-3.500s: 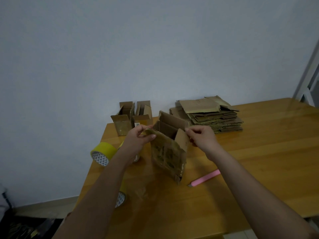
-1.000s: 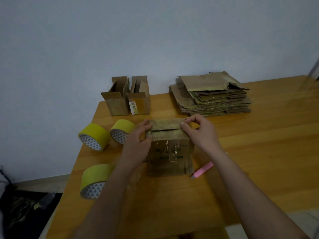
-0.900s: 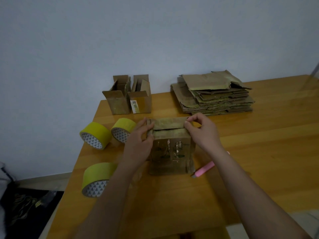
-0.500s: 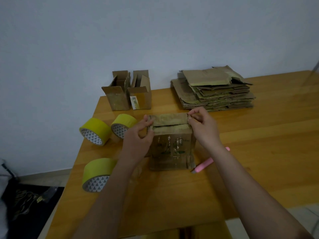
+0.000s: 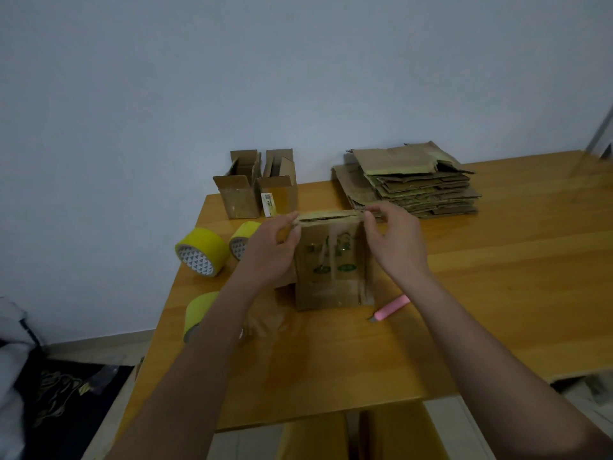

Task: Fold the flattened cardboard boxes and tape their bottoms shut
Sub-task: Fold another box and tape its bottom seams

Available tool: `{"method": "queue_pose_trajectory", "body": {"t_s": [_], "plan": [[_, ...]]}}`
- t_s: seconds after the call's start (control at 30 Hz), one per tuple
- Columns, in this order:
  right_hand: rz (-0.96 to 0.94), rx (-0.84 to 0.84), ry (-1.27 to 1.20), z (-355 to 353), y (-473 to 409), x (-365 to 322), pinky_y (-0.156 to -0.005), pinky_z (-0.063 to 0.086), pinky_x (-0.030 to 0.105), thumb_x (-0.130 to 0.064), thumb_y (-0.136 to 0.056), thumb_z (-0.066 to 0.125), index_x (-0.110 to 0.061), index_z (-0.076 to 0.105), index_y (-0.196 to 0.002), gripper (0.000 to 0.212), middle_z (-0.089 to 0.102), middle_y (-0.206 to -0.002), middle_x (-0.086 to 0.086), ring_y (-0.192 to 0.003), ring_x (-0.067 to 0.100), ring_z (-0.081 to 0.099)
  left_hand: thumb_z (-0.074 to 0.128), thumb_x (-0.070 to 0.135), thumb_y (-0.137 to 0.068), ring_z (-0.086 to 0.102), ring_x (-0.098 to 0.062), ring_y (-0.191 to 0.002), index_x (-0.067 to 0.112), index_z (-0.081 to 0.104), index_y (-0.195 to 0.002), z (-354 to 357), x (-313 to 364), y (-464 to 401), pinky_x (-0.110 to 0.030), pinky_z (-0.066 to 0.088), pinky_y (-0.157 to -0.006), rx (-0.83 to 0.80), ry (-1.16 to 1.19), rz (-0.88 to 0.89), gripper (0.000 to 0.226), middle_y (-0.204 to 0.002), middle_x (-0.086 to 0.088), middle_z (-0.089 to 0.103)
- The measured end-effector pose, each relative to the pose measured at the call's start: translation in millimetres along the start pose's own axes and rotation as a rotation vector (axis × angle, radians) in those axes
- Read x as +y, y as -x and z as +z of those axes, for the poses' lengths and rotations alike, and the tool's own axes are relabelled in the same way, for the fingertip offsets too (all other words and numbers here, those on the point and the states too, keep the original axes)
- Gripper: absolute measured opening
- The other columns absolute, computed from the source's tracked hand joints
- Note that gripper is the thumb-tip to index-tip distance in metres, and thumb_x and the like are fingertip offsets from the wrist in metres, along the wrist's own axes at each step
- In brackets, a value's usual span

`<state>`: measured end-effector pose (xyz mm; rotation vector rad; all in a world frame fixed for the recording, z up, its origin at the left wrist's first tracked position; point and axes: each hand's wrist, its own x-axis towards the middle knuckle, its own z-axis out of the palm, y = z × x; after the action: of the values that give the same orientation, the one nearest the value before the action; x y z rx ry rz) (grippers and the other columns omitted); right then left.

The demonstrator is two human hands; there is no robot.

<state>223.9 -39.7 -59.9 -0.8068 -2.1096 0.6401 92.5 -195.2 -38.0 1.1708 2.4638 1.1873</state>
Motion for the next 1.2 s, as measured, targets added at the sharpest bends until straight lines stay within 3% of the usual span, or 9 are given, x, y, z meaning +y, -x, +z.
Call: {"method": "queue_pose_trajectory", "body": {"t_s": [0.23,0.33,0.43,0.63,0.77,0.83,1.0,1.1,1.2], "plan": [[-0.21,0.163,-0.073,7,28,-27,-0.103,0.04,0.03,-0.006,-0.093,0.055,-0.012,0.069,-0.104,0.02,0.065,-0.118,0.004,-0.118,0.017,0.053,0.057,0.024,-0.097,0.061,-0.019,-0.105,0.02,0.058,-0.131,-26,-17,19,-0.031,0.051,-0.08,0.083,-0.05,-0.029,0.035,-0.124,-0.007,0.063],[-0.234,0.024,-0.023,16,34,-37,-0.112,0.027,0.019,-0.01,-0.094,0.054,-0.013,0.062,-0.123,0.031,0.056,-0.136,0.003,-0.132,0.017,0.043,0.059,0.021,-0.095,0.059,-0.022,-0.114,0.014,0.062,-0.127,-39,-27,31,-0.041,0.052,-0.091,0.107,-0.065,-0.049,0.033,-0.128,-0.007,0.061],[-0.25,-0.147,0.137,28,35,-36,-0.123,0.013,0.039,-0.026,-0.097,0.052,-0.016,0.049,-0.139,0.043,0.048,-0.146,0.003,-0.142,0.02,0.032,0.058,0.021,-0.096,0.057,-0.023,-0.118,0.011,0.062,-0.128,-46,-37,42,-0.039,0.048,-0.098,0.046,-0.157,-0.083,0.033,-0.134,-0.005,0.059],[-0.241,-0.265,0.395,47,58,-15,-0.121,0.014,0.042,-0.038,-0.091,0.061,-0.021,0.074,-0.085,0.023,0.07,-0.113,-0.001,-0.141,0.02,0.031,0.065,0.024,-0.091,0.051,-0.023,-0.125,0.014,0.063,-0.125,-44,-55,49,-0.034,0.04,-0.101,-0.126,-0.322,-0.149,0.036,-0.136,-0.006,0.057],[-0.314,-0.117,0.215,47,64,-14,-0.114,0.034,0.043,-0.024,-0.092,0.06,-0.014,0.073,-0.098,0.017,0.067,-0.105,0.001,-0.111,0.018,0.055,0.069,0.027,-0.088,0.05,-0.021,-0.126,0.015,0.06,-0.128,-43,-62,47,-0.034,0.04,-0.102,-0.124,-0.38,-0.159,0.042,-0.137,-0.005,0.055],[-0.352,-0.008,0.168,42,52,-21,-0.107,0.041,0.046,-0.022,-0.09,0.063,-0.013,0.065,-0.116,0.028,0.059,-0.123,0.005,-0.122,0.022,0.049,0.071,0.027,-0.086,0.049,-0.021,-0.126,0.016,0.058,-0.13,-43,-64,47,-0.034,0.04,-0.101,-0.127,-0.397,-0.174,0.047,-0.138,-0.004,0.053],[-0.262,-0.24,0.402,28,6,-34,-0.122,-0.002,0.048,-0.043,-0.095,0.054,-0.022,0.022,-0.153,0.07,0.02,-0.161,0.002,-0.151,0.022,0.003,0.075,0.034,-0.083,0.055,-0.021,-0.116,0.014,0.058,-0.129,-42,-63,46,-0.027,0.042,-0.085,-0.16,-0.441,-0.231,0.053,-0.132,-0.005,0.056],[-0.251,-0.243,0.25,34,13,-33,-0.12,0.019,0.047,-0.034,-0.098,0.052,-0.016,0.058,-0.124,0.032,0.06,-0.125,0.003,-0.128,0.025,0.047,0.072,0.04,-0.084,0.056,-0.019,-0.105,0.015,0.06,-0.122,-39,-65,42,-0.027,0.042,-0.078,-0.19,-0.487,-0.254,0.047,-0.124,-0.004,0.059],[-0.309,-0.115,0.155,43,39,-23,-0.099,0.044,0.041,-0.02,-0.094,0.059,-0.014,0.065,-0.097,0.009,0.061,-0.098,0.001,-0.099,0.017,0.052,0.07,0.039,-0.085,0.06,-0.018,-0.092,0.012,0.065,-0.111,-37,-65,40,-0.028,0.044,-0.068,-0.219,-0.529,-0.255,0.037,-0.11,-0.005,0.064]]}}
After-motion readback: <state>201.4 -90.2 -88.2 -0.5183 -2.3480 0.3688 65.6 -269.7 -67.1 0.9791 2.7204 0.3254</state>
